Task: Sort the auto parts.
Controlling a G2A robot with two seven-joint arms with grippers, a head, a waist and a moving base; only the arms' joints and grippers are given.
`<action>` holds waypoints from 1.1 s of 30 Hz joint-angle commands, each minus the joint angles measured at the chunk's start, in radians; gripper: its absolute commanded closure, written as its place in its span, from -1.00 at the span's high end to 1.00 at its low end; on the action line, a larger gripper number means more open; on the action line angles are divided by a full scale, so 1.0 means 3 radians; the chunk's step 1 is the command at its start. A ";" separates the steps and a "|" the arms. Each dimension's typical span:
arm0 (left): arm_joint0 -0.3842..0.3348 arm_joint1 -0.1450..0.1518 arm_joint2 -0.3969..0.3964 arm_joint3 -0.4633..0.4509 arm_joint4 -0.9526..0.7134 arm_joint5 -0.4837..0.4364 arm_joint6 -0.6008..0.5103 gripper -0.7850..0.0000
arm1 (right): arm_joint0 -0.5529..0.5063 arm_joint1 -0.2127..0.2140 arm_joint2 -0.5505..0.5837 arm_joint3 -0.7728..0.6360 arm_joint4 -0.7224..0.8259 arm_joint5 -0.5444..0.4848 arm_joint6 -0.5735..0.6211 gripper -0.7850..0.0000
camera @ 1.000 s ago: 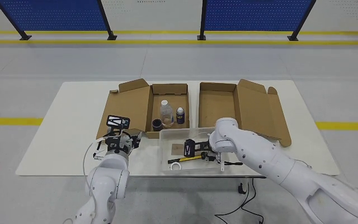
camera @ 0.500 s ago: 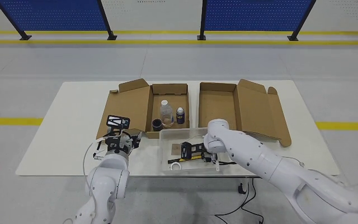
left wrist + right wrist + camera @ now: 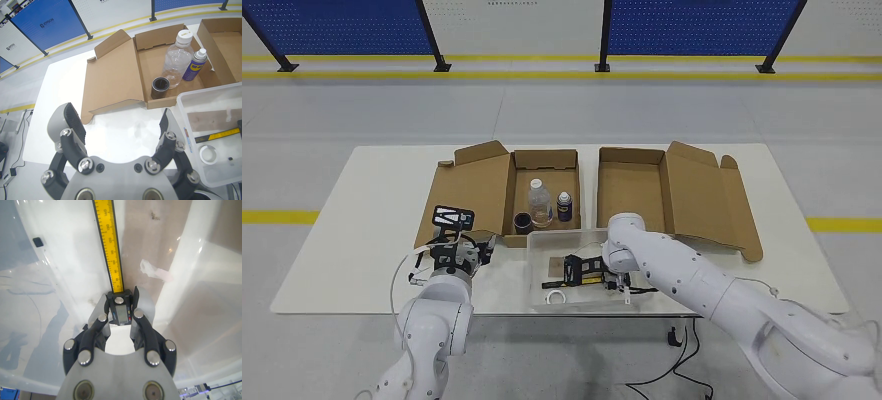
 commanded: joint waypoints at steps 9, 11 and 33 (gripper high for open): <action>0.0000 0.0000 0.0000 0.0000 0.0000 0.0000 0.0000 1.00 | 0.0004 0.0071 0.0161 -0.0159 0.0035 0.0050 -0.0006 -1.00; 0.0000 0.0000 0.0000 0.0000 0.0000 0.0000 0.0000 1.00 | -0.0016 0.0119 0.0224 -0.0279 0.0035 0.0083 0.0013 -1.00; 0.0000 0.0000 0.0000 0.0000 0.0000 0.0000 0.0000 1.00 | -0.1068 0.0950 0.1987 -0.2052 0.0254 0.0891 -0.0241 -1.00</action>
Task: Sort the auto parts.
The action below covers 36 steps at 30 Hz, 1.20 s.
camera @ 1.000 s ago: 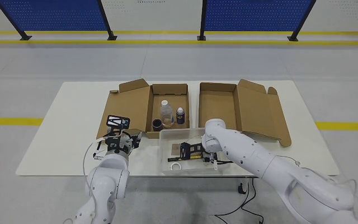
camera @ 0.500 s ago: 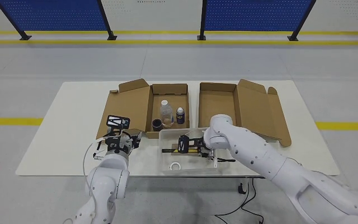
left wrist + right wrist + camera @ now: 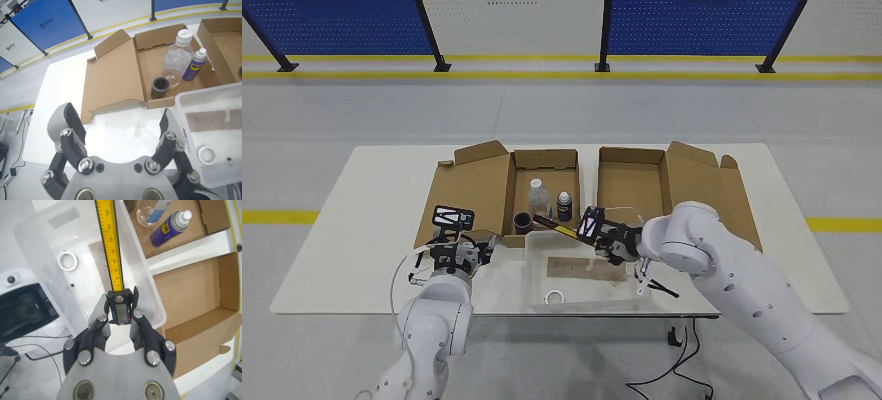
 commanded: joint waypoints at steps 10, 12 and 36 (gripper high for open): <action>0.0000 0.0000 0.0000 0.0000 0.0000 0.0000 0.0000 1.00 | -0.0557 0.0152 0.0581 -0.0276 0.0261 0.0051 -0.0362 -1.00; 0.0000 0.0000 0.0000 0.0000 0.0000 0.0000 0.0000 1.00 | -0.0593 0.0161 0.0606 -0.0295 0.0235 0.0055 -0.0372 -1.00; 0.0000 0.0000 0.0000 0.0000 0.0000 0.0000 0.0000 1.00 | -0.0441 0.0110 0.1024 -0.0108 -0.0098 0.1535 -0.0718 -1.00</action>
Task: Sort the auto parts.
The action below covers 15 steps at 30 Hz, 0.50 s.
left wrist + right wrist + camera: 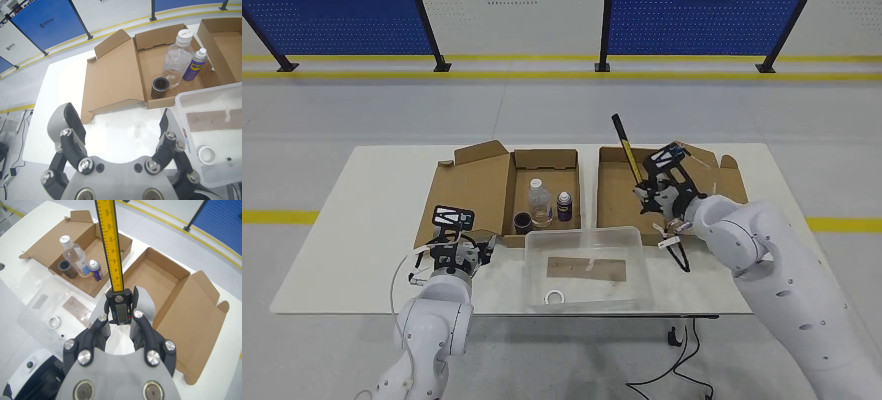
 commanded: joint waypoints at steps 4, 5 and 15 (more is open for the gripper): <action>0.0000 0.0000 0.0000 0.0000 0.0000 0.0000 0.0000 1.00 | 0.0109 -0.0038 0.0011 0.0303 -0.0015 0.0317 -0.0040 -1.00; 0.0000 0.0000 0.0000 0.0000 0.0000 0.0000 0.0000 1.00 | 0.0135 -0.0048 0.0003 0.0369 -0.0010 0.0361 -0.0039 -1.00; 0.0000 0.0000 0.0000 0.0000 0.0000 0.0000 0.0000 1.00 | 0.0401 -0.0196 -0.0285 0.1040 0.0029 0.0699 -0.0140 -1.00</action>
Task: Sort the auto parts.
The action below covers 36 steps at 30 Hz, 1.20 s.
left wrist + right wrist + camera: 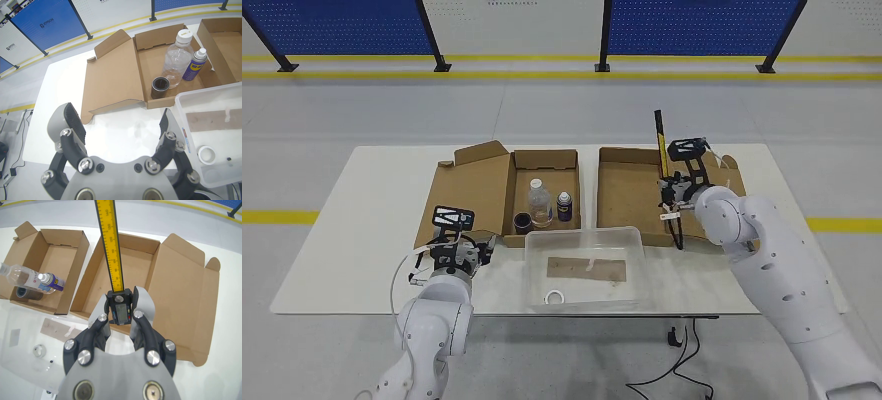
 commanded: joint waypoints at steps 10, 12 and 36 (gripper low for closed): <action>0.0000 0.0000 0.0000 0.0000 0.0000 0.0000 0.0000 1.00 | 0.0324 -0.0237 -0.0365 0.0889 0.0411 -0.0019 -0.0181 -1.00; 0.0000 0.0000 0.0000 0.0000 0.0000 0.0000 0.0000 1.00 | 0.0364 -0.0284 -0.0418 0.1046 0.0506 -0.0025 -0.0213 -1.00; 0.0000 0.0000 0.0000 0.0000 0.0000 0.0000 0.0000 1.00 | 0.0499 -0.0502 -0.0473 0.1755 0.0923 -0.0125 -0.0337 1.00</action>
